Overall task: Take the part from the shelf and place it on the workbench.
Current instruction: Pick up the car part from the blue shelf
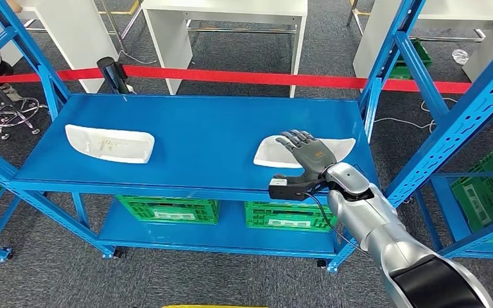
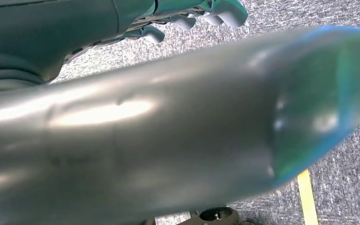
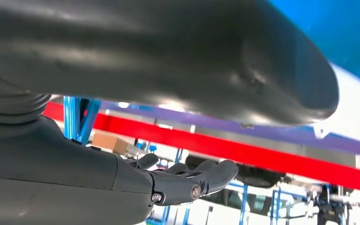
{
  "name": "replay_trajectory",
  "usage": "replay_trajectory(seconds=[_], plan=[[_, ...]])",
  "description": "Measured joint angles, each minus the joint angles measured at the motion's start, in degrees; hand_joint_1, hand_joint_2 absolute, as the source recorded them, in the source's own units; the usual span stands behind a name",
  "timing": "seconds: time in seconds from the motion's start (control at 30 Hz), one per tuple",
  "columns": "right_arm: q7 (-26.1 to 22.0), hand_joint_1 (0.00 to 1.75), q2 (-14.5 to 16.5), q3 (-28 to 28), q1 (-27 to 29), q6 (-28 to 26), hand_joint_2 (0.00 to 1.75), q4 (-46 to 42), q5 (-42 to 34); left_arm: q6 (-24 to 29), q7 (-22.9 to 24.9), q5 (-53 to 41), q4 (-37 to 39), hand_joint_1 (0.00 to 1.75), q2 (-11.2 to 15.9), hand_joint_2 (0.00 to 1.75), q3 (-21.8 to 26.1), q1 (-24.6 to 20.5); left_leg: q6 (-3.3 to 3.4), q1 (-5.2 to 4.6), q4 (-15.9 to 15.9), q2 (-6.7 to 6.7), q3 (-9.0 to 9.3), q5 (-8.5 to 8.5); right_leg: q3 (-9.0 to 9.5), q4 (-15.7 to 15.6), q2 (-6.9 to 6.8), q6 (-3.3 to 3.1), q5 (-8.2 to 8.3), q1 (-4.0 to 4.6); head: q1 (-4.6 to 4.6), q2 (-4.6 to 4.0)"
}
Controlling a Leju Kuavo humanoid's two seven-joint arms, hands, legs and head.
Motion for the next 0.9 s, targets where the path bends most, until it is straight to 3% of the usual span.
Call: replay_trajectory(seconds=[0.5,0.63,0.9], plan=[[0.19,0.00,0.01,0.00,0.20,1.81,0.00,2.80,-0.30,0.00,0.01,-0.05,0.00,0.00,-0.66,0.00,0.00,0.07,0.01,-0.09,0.04,-0.01,0.02,-0.01,0.14,-0.05,-0.04,0.02,0.01,-0.21,0.01,0.00],[0.54,0.00,-0.01,0.00,0.20,1.81,1.75,3.07,-0.29,0.00,0.01,-0.11,0.00,0.00,-0.67,0.00,0.00,0.06,0.02,-0.09,0.05,0.00,0.03,-0.01,0.14,-0.07,-0.04,0.02,0.01,-0.24,0.01,0.00],[2.74,0.00,-1.06,0.00,0.43,0.56,1.75,3.61,0.89,-0.72,0.28,-1.20,-0.02,0.00,-0.90,0.00,0.00,-0.08,0.02,-0.09,0.05,0.01,0.04,-0.02,0.14,-0.08,-0.03,0.02,0.01,-0.23,0.01,0.00]])
